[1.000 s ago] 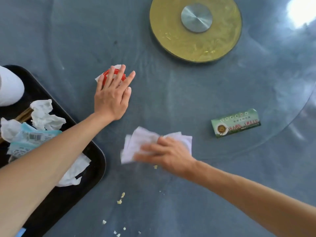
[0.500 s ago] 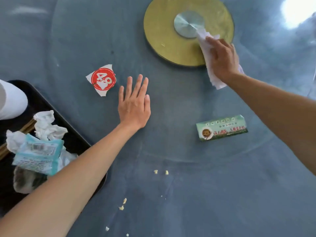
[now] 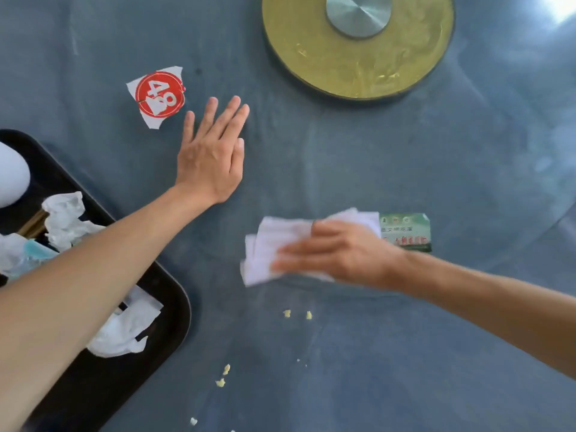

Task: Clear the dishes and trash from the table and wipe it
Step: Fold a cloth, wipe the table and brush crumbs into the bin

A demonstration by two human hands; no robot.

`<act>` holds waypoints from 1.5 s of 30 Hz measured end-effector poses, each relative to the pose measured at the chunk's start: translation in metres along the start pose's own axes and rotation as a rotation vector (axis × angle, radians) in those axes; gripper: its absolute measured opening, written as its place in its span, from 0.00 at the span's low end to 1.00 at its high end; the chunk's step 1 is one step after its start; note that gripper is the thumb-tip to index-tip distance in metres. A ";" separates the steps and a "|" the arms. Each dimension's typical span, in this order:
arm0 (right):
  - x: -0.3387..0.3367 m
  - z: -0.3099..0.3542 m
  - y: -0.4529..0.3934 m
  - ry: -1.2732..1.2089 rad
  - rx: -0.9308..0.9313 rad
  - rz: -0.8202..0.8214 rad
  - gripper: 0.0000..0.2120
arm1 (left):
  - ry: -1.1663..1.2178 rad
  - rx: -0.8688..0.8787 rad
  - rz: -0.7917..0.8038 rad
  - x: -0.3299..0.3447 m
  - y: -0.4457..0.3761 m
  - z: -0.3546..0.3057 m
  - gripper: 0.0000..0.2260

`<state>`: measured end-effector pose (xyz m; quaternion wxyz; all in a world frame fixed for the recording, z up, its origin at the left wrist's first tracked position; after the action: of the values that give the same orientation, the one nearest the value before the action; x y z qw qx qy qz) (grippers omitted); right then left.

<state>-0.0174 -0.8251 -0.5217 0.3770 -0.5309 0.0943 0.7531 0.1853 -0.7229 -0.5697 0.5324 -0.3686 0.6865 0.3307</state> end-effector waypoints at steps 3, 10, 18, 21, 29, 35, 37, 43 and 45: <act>-0.075 -0.098 -0.006 0.182 0.275 -0.228 0.17 | -0.003 -0.098 -0.012 -0.012 -0.005 -0.011 0.26; -0.129 -0.238 0.026 0.327 0.981 -0.352 0.21 | 0.084 -0.159 -0.020 0.015 0.007 -0.056 0.25; 0.031 -0.010 -0.007 0.075 0.189 -0.031 0.25 | 0.044 0.003 -0.014 0.007 -0.021 -0.009 0.25; 0.031 0.028 -0.015 0.018 0.034 0.042 0.20 | -0.040 -0.046 -0.050 -0.010 -0.028 0.006 0.25; -0.131 -0.214 0.015 0.342 0.973 -0.391 0.22 | 0.119 -0.179 -0.019 0.016 0.034 -0.067 0.25; -0.026 -0.097 -0.004 0.219 0.462 -0.177 0.21 | 0.019 -0.063 -0.012 0.019 0.014 -0.027 0.25; 0.014 -0.026 0.004 0.099 0.295 -0.081 0.22 | 0.028 -0.032 -0.015 0.015 0.004 -0.013 0.25; -0.048 -0.066 -0.013 0.129 0.351 -0.248 0.18 | 0.133 -0.102 0.039 0.000 -0.008 0.002 0.25; -0.111 -0.139 -0.017 0.289 0.637 -0.439 0.18 | 0.144 -0.124 0.055 0.007 0.006 -0.022 0.25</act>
<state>0.1123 -0.9408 -0.4792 0.6571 -0.4952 0.2593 0.5058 0.1679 -0.7393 -0.5711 0.4485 -0.4046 0.7112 0.3598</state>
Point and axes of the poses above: each hand's wrist, its own y-axis away from the middle knuckle, its own x-axis out of the palm, z = x × y, the point moved 9 cm from there along -y, towards the middle knuckle, and after that the axes turned 3 degrees about -x, right-handed, at the moved point
